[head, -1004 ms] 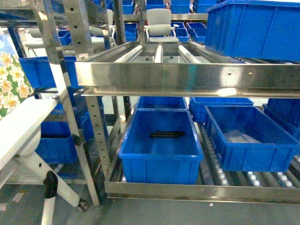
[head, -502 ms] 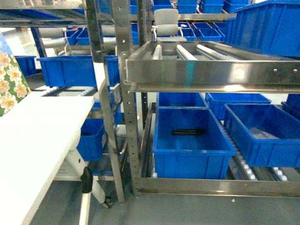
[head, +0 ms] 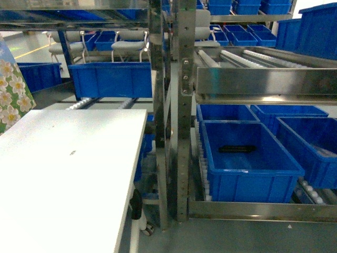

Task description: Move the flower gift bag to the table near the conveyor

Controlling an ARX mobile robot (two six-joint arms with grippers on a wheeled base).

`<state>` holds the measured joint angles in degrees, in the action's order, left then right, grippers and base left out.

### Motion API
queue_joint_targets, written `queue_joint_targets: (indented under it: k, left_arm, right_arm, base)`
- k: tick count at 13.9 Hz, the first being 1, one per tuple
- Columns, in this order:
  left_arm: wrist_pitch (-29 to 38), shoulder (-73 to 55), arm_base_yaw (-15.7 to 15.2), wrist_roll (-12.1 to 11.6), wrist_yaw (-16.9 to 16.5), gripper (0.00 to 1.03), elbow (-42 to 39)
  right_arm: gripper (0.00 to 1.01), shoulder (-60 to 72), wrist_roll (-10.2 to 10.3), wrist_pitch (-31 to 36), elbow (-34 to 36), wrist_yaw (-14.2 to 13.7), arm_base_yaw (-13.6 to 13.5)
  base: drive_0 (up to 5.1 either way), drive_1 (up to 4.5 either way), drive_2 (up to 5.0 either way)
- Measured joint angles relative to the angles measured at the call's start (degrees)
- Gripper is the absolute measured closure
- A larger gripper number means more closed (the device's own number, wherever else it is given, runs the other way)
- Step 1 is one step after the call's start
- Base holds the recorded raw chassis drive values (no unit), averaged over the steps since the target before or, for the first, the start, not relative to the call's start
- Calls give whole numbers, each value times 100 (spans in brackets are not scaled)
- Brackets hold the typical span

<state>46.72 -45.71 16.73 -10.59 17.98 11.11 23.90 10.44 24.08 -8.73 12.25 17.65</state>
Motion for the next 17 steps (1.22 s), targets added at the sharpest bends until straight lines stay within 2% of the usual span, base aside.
queue_joint_targets:
  k: [17]
  left_arm:
    - [7,2,0,0,2,101,0]
  right_arm:
    - [99,-2,0,0,0,0,0]
  base:
    - [-497,239,239]
